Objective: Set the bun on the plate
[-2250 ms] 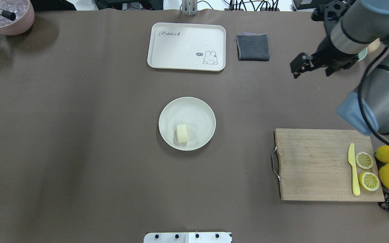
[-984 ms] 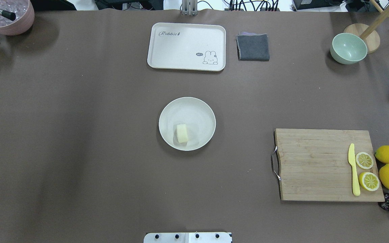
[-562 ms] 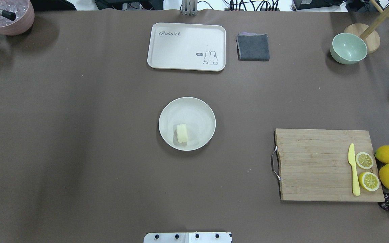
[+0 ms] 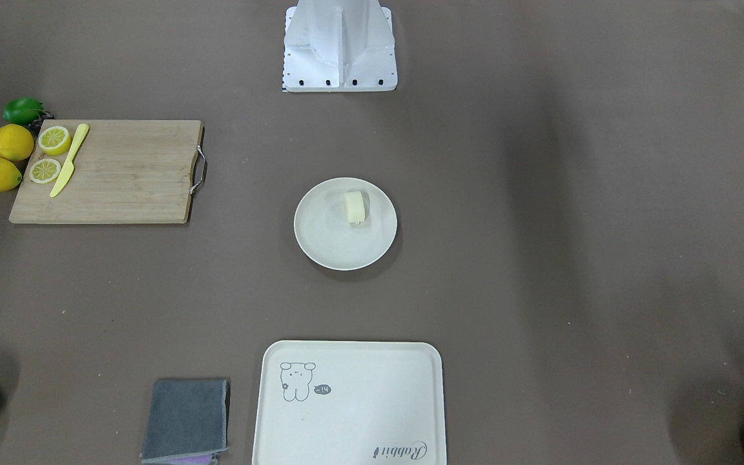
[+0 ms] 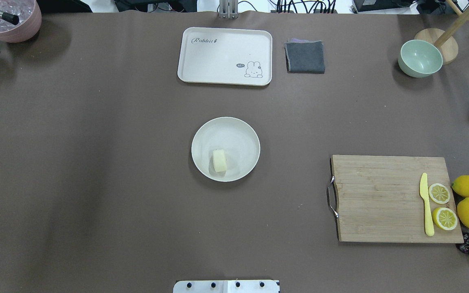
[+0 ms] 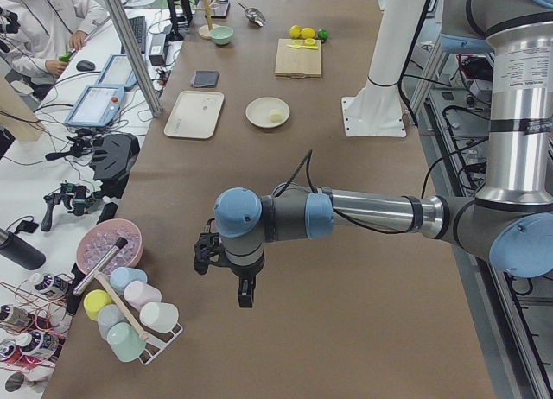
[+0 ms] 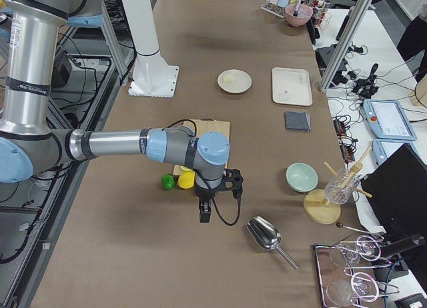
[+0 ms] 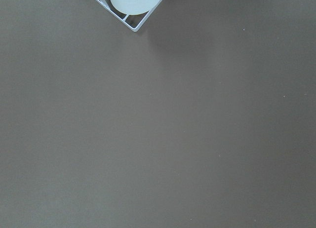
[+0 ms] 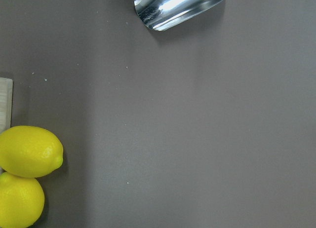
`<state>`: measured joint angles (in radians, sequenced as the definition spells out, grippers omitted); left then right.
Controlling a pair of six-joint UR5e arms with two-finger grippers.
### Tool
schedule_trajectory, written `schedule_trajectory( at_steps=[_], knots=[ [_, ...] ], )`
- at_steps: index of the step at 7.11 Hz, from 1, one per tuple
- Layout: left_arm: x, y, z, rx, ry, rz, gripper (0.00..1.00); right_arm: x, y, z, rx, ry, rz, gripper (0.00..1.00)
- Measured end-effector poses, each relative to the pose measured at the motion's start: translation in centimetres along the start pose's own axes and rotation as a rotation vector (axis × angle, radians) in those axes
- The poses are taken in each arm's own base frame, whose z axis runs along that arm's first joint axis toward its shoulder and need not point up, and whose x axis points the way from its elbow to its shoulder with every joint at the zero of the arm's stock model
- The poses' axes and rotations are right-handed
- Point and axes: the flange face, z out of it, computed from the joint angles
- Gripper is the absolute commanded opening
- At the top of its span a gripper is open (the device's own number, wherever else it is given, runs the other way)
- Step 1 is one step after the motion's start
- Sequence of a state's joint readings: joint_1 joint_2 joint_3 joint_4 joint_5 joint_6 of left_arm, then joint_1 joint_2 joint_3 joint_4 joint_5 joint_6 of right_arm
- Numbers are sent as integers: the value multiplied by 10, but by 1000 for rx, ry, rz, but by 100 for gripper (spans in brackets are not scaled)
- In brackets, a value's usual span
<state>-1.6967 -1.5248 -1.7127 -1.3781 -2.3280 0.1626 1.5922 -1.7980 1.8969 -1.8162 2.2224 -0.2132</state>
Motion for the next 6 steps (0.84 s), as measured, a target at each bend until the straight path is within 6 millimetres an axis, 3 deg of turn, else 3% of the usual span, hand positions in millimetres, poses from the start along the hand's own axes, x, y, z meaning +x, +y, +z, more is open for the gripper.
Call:
schedule_trajectory(
  at_steps=[6],
  knots=[
    [4, 0, -3, 9, 25, 4, 98, 2, 2, 1, -3, 1, 6, 100]
  ],
)
